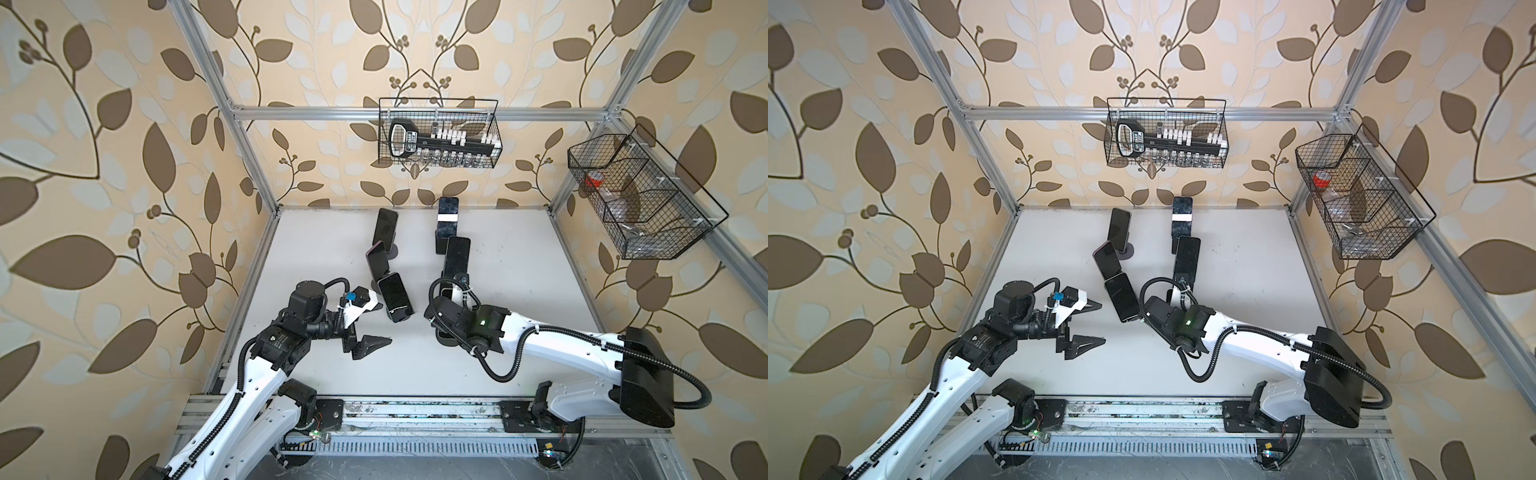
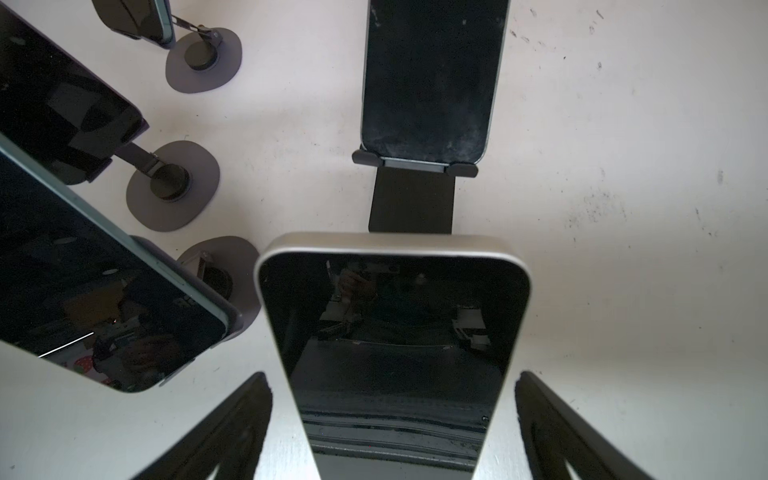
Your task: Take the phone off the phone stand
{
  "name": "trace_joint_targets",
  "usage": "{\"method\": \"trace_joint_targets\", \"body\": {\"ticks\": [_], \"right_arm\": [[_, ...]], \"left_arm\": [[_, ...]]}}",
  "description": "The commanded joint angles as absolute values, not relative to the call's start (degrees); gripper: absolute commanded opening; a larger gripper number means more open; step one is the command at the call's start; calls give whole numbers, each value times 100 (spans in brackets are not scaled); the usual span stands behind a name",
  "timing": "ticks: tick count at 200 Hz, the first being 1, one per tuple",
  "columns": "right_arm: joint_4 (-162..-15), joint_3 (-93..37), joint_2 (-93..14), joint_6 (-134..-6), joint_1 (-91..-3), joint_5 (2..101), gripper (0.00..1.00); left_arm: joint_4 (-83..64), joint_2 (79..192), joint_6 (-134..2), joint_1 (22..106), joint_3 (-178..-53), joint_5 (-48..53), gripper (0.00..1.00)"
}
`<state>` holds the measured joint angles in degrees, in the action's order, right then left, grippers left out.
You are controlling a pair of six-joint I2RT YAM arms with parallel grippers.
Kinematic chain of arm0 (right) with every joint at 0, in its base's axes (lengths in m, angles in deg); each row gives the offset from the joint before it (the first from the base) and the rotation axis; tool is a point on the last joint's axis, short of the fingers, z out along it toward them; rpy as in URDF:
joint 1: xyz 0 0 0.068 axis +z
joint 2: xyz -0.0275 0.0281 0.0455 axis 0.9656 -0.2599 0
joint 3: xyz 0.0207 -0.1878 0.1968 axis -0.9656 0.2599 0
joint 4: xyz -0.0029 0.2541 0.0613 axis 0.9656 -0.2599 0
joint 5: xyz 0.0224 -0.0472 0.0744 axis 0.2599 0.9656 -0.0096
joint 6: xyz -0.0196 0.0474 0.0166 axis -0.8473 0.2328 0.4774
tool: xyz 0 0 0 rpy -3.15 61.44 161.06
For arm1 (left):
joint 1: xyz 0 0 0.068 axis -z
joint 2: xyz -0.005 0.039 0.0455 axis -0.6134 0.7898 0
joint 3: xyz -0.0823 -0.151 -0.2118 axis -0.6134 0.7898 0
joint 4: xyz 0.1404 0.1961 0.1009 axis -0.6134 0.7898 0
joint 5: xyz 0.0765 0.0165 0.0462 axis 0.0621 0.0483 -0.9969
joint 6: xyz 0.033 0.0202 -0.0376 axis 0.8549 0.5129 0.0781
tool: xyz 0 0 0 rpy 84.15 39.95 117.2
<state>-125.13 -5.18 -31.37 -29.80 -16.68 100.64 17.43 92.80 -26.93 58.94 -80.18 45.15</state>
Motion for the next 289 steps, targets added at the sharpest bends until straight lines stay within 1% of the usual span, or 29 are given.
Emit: {"method": "trace_joint_targets", "body": {"ticks": [1,76,112,176,222,249,289], "right_arm": [[-12435,-470,-3204,-3018,-1715,10199,91],[-12217,-353,-3288,-3128,-1932,10084,89],[-11974,-246,-3293,-3263,-2117,9815,86],[-11946,-262,-3284,-3379,-2173,9670,85],[-12080,-330,-3253,-3294,-2176,9539,89],[-12535,-487,-3330,-2921,-2170,9648,94],[-13102,-811,-3559,-2519,-2156,9694,96]], "left_arm": [[1674,9296,-2563,5955,-8154,4562,94],[1729,9342,-2537,6008,-8171,4535,94],[1757,9392,-2528,6024,-8166,4475,94],[1893,9570,-2468,6065,-8214,4422,94],[1896,9588,-2452,6086,-8219,4412,94],[1912,9579,-2445,6087,-8236,4421,94],[1923,9487,-2449,6104,-8229,4430,94]]}}
